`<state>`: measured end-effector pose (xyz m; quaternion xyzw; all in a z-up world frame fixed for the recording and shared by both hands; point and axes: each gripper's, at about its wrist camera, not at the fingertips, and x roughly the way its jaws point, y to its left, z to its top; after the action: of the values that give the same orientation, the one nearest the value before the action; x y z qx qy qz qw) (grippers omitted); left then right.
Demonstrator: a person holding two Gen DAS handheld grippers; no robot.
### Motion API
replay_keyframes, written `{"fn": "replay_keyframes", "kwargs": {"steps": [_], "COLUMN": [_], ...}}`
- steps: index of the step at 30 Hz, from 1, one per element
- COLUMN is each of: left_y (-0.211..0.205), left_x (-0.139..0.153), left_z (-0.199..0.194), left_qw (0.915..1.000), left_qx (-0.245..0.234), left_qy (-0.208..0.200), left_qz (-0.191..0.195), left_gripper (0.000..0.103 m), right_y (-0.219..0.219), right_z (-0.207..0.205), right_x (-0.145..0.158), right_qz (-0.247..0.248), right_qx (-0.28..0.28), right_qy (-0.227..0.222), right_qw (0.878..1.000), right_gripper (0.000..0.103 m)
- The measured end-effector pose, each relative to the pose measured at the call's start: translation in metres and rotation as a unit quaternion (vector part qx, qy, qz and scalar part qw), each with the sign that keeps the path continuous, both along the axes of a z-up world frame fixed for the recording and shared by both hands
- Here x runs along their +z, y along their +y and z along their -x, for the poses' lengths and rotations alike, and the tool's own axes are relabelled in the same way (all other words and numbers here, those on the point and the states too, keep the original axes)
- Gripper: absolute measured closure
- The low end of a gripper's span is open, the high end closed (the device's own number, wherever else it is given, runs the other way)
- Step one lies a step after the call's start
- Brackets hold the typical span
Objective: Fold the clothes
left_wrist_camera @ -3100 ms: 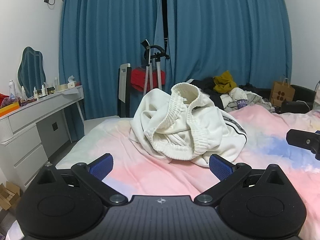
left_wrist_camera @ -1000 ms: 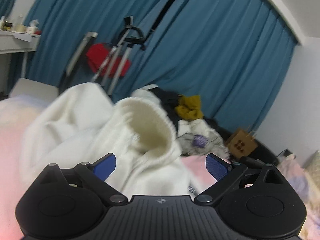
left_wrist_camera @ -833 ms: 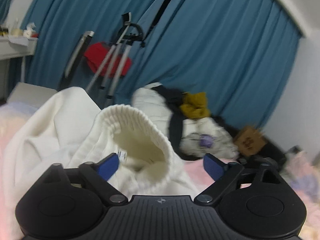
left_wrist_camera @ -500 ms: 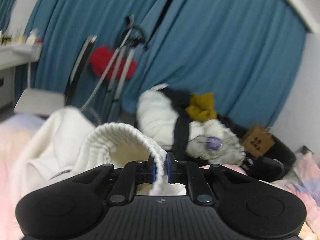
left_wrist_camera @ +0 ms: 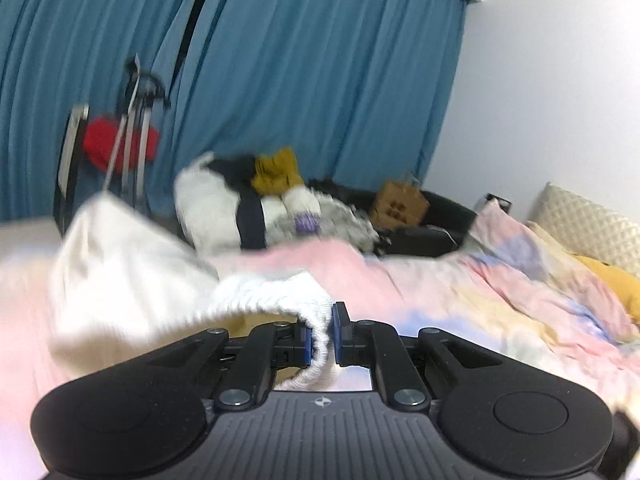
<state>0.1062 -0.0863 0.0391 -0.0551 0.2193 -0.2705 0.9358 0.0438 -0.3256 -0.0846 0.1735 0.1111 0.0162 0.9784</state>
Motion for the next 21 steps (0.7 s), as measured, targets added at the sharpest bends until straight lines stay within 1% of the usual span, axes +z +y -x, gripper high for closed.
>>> {"fn": "replay_keyframes", "kwargs": {"steps": [2, 4, 5, 8, 9, 10, 11, 12, 13, 14, 15, 16, 17, 18, 21], "left_y": [0.004, 0.011, 0.018, 0.032, 0.035, 0.039, 0.041, 0.042, 0.043, 0.045, 0.048, 0.049, 0.052, 0.058, 0.077], "left_x": [-0.027, -0.060, -0.075, -0.109, -0.112, -0.115, -0.114, -0.111, -0.107, -0.102, -0.099, -0.093, -0.091, -0.088, -0.077], "left_z": [0.027, 0.043, 0.049, 0.051, 0.051, 0.050, 0.050, 0.049, 0.050, 0.051, 0.054, 0.055, 0.061, 0.065, 0.074], "left_qw": [0.9999, 0.9989, 0.9979, 0.9945, 0.9940, 0.9934, 0.9930, 0.9928, 0.9928, 0.9930, 0.9931, 0.9928, 0.9921, 0.9916, 0.9893], "left_qx": [0.002, 0.008, 0.012, 0.023, 0.028, 0.032, 0.031, 0.030, 0.026, 0.025, 0.025, 0.026, 0.025, 0.024, 0.039], "left_qy": [0.017, 0.044, 0.063, 0.101, 0.105, 0.110, 0.113, 0.115, 0.115, 0.111, 0.104, 0.100, 0.096, 0.089, 0.075], "left_qz": [-0.003, -0.013, -0.011, -0.008, -0.009, -0.011, -0.011, -0.014, -0.022, -0.033, -0.047, -0.061, -0.077, -0.091, -0.119], "left_gripper": [0.092, 0.091, 0.090, 0.086, 0.085, 0.082, 0.076, 0.073, 0.064, 0.056, 0.052, 0.046, 0.042, 0.040, 0.032], "right_y": [0.000, 0.001, 0.003, 0.011, 0.015, 0.018, 0.021, 0.025, 0.027, 0.029, 0.030, 0.032, 0.034, 0.036, 0.046], "right_z": [0.007, 0.011, 0.011, 0.010, 0.009, 0.007, 0.006, 0.007, 0.007, 0.006, 0.004, 0.003, 0.002, 0.001, 0.001], "right_x": [0.005, 0.008, 0.008, 0.006, 0.004, 0.003, 0.002, 0.000, -0.002, -0.002, -0.003, -0.003, -0.004, -0.005, -0.011], "right_qz": [-0.001, -0.002, 0.001, 0.023, 0.031, 0.038, 0.044, 0.047, 0.049, 0.049, 0.049, 0.048, 0.048, 0.051, 0.062], "right_qx": [-0.002, 0.002, 0.006, 0.026, 0.034, 0.042, 0.051, 0.059, 0.068, 0.077, 0.087, 0.097, 0.103, 0.106, 0.118], "right_qy": [-0.004, -0.007, -0.007, 0.004, 0.011, 0.018, 0.024, 0.028, 0.033, 0.037, 0.041, 0.046, 0.051, 0.056, 0.082], "right_qw": [1.000, 1.000, 1.000, 0.999, 0.999, 0.998, 0.997, 0.997, 0.996, 0.995, 0.994, 0.993, 0.992, 0.991, 0.988], "right_gripper": [0.000, 0.000, 0.000, 0.000, 0.000, 0.000, 0.000, 0.000, 0.000, 0.000, 0.000, 0.000, 0.000, 0.000, 0.000]}}
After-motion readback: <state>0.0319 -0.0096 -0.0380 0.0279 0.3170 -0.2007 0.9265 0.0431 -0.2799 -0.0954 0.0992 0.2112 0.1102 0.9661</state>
